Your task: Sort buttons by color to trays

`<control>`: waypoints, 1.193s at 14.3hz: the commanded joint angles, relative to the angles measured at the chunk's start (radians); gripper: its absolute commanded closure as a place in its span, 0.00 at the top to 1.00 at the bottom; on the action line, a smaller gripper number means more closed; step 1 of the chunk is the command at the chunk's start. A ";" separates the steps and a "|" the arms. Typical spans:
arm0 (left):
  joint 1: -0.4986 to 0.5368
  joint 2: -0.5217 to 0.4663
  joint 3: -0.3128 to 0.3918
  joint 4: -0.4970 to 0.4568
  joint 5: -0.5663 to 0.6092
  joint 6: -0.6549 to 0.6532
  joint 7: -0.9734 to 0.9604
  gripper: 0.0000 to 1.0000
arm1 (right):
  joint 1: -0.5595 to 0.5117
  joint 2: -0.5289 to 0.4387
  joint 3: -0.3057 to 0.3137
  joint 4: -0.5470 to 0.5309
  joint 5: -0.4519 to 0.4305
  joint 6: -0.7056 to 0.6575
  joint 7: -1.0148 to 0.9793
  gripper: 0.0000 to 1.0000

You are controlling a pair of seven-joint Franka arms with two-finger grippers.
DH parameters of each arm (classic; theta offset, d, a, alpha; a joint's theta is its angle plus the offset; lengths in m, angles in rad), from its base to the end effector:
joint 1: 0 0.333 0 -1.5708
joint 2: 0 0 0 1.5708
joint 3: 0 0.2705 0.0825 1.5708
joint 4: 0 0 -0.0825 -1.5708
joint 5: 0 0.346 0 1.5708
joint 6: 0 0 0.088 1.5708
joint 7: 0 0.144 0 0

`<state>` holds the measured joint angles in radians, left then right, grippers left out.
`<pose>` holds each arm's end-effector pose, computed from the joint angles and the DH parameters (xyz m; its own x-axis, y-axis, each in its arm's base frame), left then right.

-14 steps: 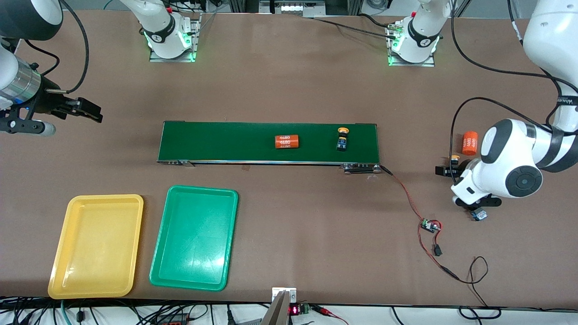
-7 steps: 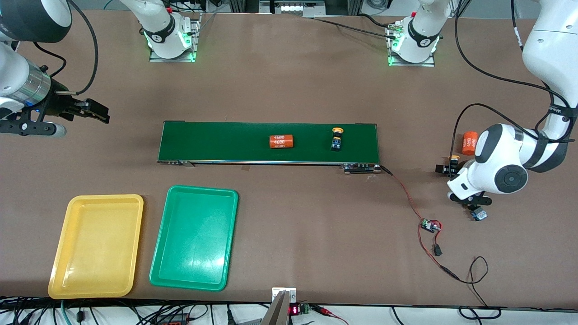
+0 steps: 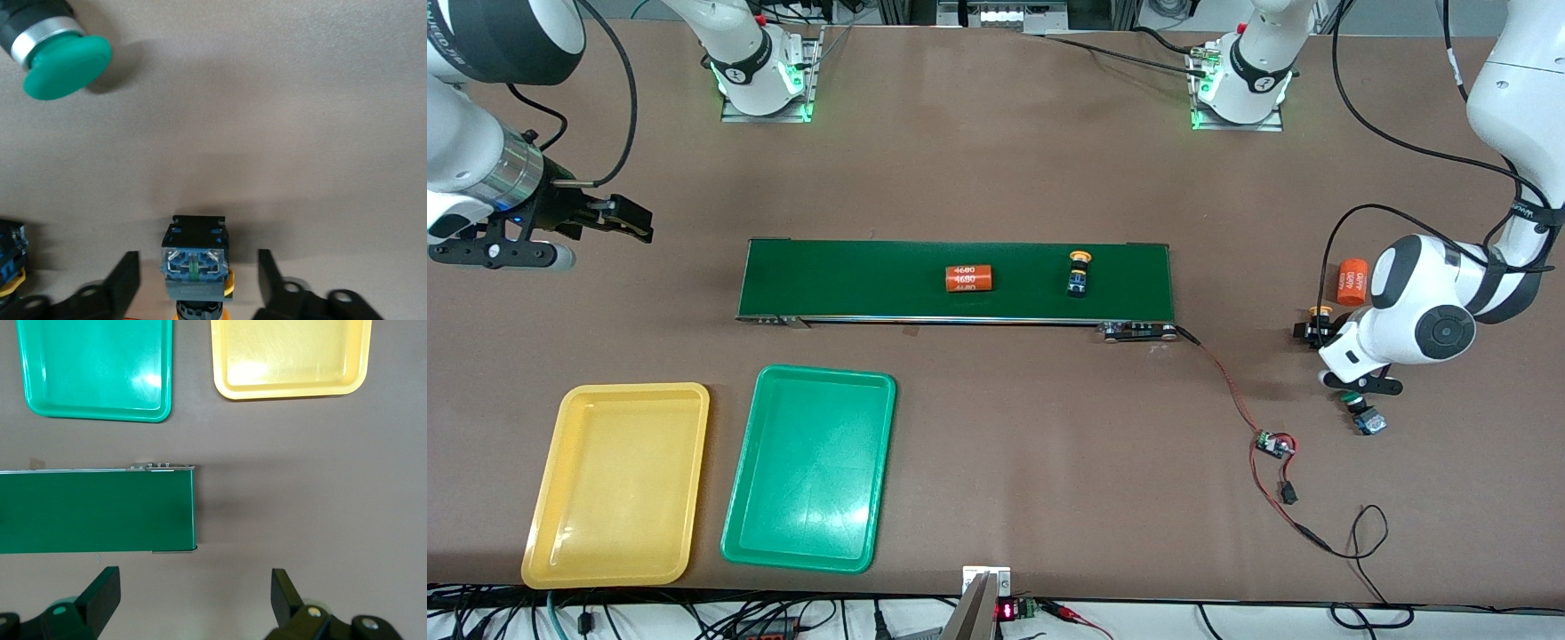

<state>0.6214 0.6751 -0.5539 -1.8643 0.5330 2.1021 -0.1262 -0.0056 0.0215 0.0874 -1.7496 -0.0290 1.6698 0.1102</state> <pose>0.5389 0.0658 0.1318 0.9539 -0.0934 -0.2851 -0.1135 -0.9920 -0.0548 0.5154 0.0381 0.4616 0.9949 -0.0257 -0.0975 -0.0221 -0.9991 0.0375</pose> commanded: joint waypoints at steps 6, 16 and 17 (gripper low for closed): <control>0.012 -0.045 -0.078 -0.012 0.019 0.003 0.010 0.08 | 0.033 0.009 0.000 0.012 -0.020 -0.015 0.009 1.00; -0.009 -0.054 -0.431 0.073 -0.125 -0.264 -0.166 0.10 | 0.027 0.011 0.000 0.010 -0.008 -0.030 0.017 1.00; -0.046 -0.043 -0.440 0.070 -0.128 -0.258 -0.228 0.10 | 0.027 0.011 0.000 0.010 -0.008 -0.030 0.017 1.00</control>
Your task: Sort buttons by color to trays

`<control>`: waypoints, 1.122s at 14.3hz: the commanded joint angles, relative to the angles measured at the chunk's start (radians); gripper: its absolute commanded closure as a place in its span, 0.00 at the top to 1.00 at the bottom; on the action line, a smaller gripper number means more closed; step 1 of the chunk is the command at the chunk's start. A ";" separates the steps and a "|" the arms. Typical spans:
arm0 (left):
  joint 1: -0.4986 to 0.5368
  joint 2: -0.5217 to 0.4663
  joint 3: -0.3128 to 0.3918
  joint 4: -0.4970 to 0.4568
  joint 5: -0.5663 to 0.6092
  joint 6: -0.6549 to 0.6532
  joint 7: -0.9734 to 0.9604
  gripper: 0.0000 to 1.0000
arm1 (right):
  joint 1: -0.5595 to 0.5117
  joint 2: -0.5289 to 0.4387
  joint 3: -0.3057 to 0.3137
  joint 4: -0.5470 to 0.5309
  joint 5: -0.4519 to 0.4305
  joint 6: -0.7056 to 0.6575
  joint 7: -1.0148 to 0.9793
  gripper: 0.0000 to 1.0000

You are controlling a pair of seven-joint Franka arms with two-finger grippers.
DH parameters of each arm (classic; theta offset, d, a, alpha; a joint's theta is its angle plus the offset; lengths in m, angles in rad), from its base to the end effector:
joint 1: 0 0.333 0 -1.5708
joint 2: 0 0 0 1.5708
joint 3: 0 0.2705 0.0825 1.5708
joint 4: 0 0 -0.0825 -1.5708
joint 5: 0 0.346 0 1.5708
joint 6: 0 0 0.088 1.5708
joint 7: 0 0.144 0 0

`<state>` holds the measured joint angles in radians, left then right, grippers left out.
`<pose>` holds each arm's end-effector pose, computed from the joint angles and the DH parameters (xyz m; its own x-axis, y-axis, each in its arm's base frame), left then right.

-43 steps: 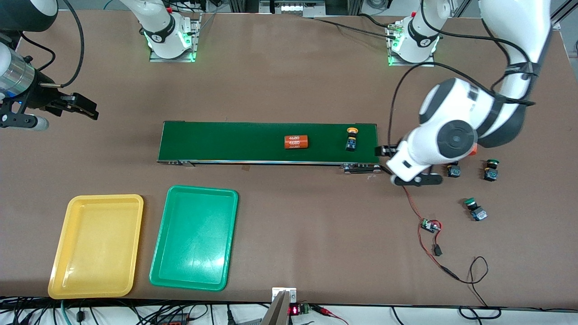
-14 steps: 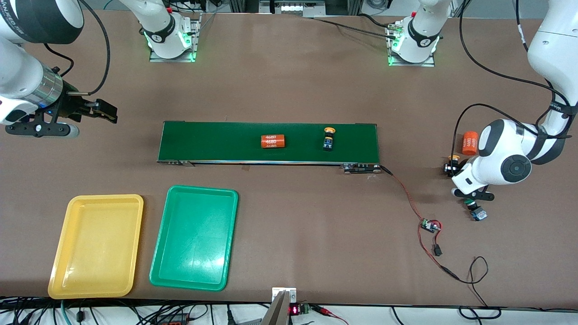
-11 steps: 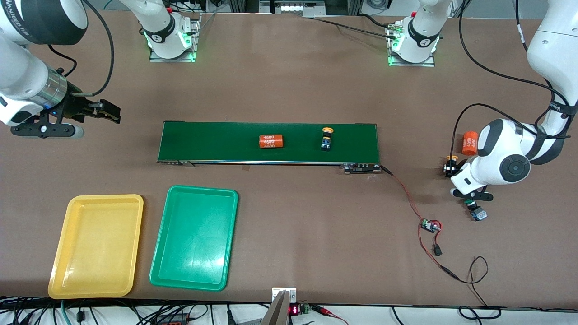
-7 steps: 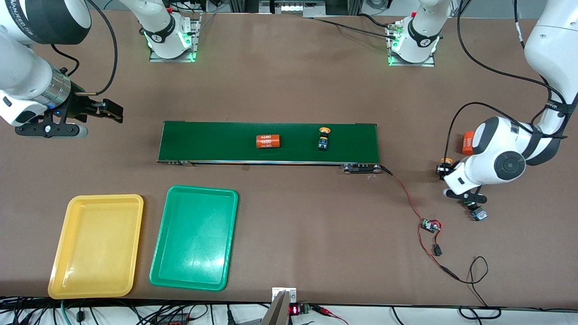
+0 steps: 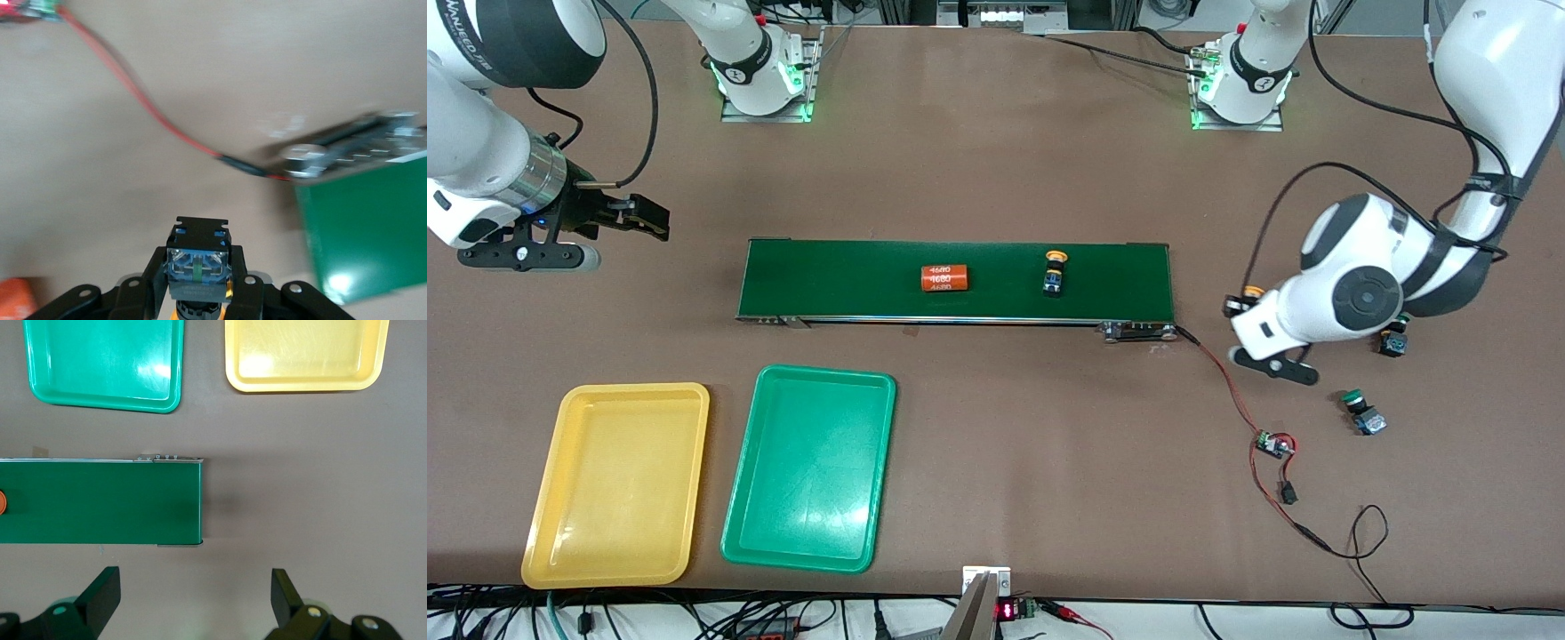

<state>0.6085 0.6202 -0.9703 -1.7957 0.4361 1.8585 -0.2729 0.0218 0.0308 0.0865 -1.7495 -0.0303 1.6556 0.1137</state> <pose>0.5367 -0.1336 0.2523 0.9318 -0.2483 -0.2647 -0.2406 -0.9687 0.0614 0.5132 0.0513 0.4559 0.9927 -0.0033 -0.1204 0.0016 -0.9992 0.0409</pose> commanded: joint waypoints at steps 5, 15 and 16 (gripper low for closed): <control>-0.170 0.095 -0.018 -0.013 -0.033 0.079 -0.345 0.09 | 0.006 0.001 0.001 0.010 -0.005 -0.016 0.015 1.00; -0.155 0.078 -0.024 -0.038 -0.031 0.123 -0.522 1.00 | 0.009 0.009 0.001 0.012 0.000 -0.016 0.015 1.00; -0.136 0.061 -0.027 -0.019 -0.031 0.098 -0.514 1.00 | 0.009 0.008 0.001 0.010 0.000 -0.016 0.015 1.00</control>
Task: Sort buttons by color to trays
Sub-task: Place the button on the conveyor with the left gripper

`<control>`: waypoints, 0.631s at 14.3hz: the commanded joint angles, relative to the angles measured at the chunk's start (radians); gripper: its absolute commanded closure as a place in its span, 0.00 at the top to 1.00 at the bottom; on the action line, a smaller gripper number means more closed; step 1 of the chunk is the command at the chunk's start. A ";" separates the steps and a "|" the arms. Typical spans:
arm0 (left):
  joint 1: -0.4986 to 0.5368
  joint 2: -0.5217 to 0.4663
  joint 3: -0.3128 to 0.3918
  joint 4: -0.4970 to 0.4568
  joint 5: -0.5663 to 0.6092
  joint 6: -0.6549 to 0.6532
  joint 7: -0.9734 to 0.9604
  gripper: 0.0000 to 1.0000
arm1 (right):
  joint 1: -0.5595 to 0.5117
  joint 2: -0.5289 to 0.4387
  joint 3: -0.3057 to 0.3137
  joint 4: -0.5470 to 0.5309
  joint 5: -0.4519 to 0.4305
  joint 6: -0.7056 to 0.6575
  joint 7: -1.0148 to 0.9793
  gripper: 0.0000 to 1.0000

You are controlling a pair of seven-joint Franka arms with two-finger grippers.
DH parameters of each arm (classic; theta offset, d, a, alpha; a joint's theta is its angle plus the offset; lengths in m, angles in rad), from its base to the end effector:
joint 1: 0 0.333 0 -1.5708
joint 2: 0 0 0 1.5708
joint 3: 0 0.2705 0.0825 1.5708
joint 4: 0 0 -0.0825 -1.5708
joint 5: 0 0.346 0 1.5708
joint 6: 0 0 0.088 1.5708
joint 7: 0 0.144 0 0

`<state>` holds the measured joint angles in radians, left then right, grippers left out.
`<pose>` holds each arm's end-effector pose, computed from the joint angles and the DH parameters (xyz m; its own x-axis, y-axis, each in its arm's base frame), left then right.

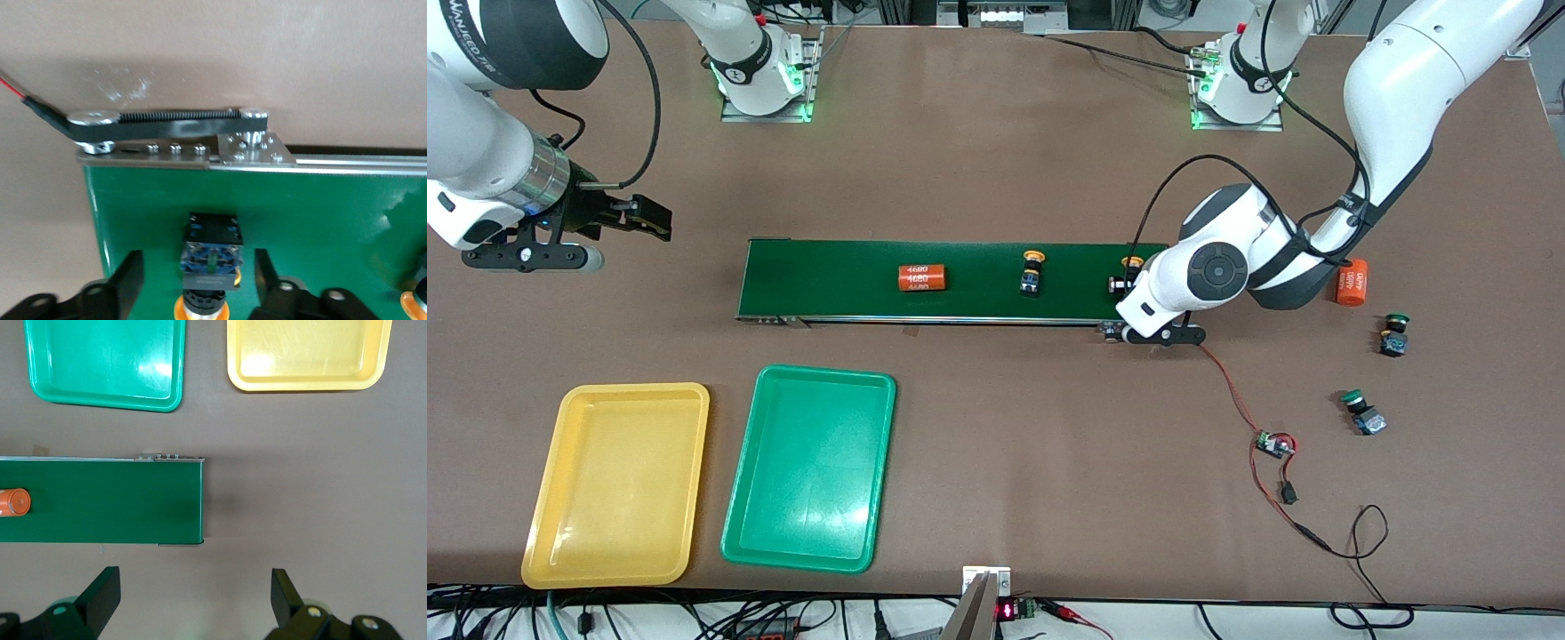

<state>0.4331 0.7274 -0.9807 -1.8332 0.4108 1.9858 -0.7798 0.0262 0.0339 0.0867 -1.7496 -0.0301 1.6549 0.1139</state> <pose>0.4952 -0.2500 0.2126 0.9484 0.0592 -0.3115 0.0795 -0.9954 0.0531 0.5133 0.0537 0.4542 0.9922 0.0010 -0.1243 0.0061 -0.9991 0.0409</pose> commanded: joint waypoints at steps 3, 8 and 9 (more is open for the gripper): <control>0.044 -0.031 0.002 0.162 0.008 -0.169 0.007 1.00 | 0.004 0.004 0.001 0.012 -0.001 -0.015 0.013 1.00; 0.047 -0.022 0.193 0.253 0.051 -0.171 0.007 1.00 | 0.001 0.006 0.001 0.010 0.001 -0.015 0.013 1.00; 0.045 -0.022 0.230 0.261 0.087 -0.170 0.031 1.00 | 0.000 0.006 0.001 0.010 0.002 -0.015 0.007 1.00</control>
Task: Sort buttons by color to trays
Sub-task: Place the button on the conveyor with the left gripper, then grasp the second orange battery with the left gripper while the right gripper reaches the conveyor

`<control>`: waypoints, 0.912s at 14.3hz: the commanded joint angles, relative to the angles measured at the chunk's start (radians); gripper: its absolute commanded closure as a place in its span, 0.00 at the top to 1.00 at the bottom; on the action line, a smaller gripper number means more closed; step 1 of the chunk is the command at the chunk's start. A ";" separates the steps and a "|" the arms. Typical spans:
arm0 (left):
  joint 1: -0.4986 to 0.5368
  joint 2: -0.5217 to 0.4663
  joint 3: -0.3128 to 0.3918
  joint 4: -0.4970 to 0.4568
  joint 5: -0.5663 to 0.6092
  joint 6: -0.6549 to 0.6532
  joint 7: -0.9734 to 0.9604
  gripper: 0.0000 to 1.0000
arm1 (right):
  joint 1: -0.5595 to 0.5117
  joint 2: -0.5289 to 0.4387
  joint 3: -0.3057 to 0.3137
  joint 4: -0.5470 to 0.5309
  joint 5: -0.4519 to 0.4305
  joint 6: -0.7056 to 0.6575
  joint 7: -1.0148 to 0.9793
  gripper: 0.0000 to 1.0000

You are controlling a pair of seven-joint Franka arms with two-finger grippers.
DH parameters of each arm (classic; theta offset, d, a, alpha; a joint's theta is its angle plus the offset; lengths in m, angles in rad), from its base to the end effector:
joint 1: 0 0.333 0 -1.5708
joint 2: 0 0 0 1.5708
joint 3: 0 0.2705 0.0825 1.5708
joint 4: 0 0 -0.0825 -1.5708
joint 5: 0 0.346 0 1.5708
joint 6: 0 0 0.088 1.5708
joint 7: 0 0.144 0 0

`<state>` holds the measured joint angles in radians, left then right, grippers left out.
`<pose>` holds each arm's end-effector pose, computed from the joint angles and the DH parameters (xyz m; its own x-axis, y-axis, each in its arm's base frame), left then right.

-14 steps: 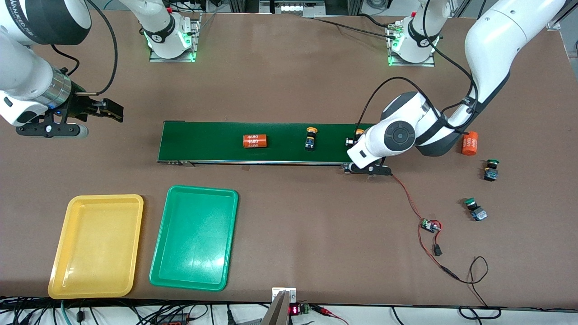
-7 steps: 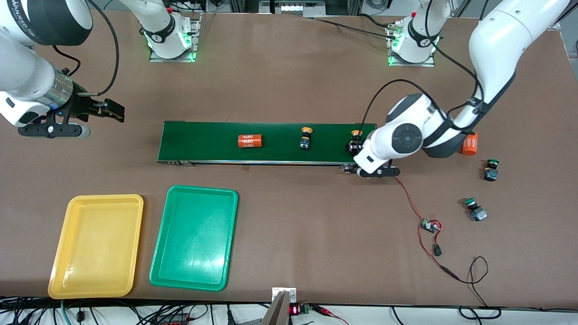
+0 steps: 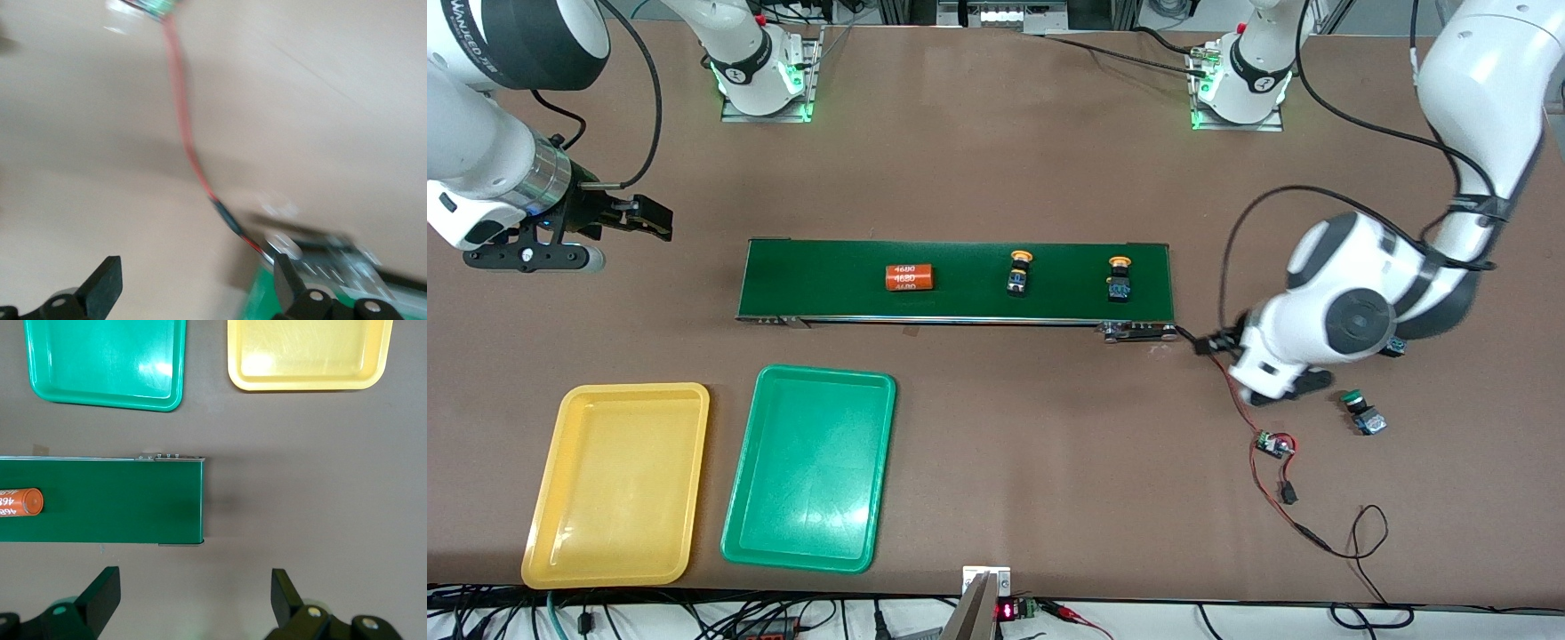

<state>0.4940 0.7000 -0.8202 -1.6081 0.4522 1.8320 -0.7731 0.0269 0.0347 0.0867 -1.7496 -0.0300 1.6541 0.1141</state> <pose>0.5825 -0.1033 0.2441 0.9162 0.3290 -0.2287 0.3172 -0.9443 -0.0877 0.5132 0.0541 0.4537 0.9920 0.0015 -0.1259 0.0067 -0.9991 0.0409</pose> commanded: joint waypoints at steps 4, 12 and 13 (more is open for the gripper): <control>-0.011 0.004 0.159 0.040 0.138 -0.014 0.104 1.00 | -0.007 -0.001 -0.002 0.005 0.004 -0.013 -0.002 1.00; 0.181 -0.054 0.064 -0.056 0.132 -0.086 0.394 1.00 | -0.018 -0.074 -0.002 -0.111 0.071 0.045 0.013 1.00; 0.184 -0.054 0.064 -0.056 0.132 -0.086 0.402 1.00 | -0.021 -0.111 -0.002 -0.164 0.073 0.071 0.013 1.00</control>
<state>0.6590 0.6793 -0.7352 -1.6297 0.5683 1.7477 -0.4200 0.0210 0.0180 0.0824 -1.7894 0.0173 1.6707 0.1173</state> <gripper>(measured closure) 0.000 0.000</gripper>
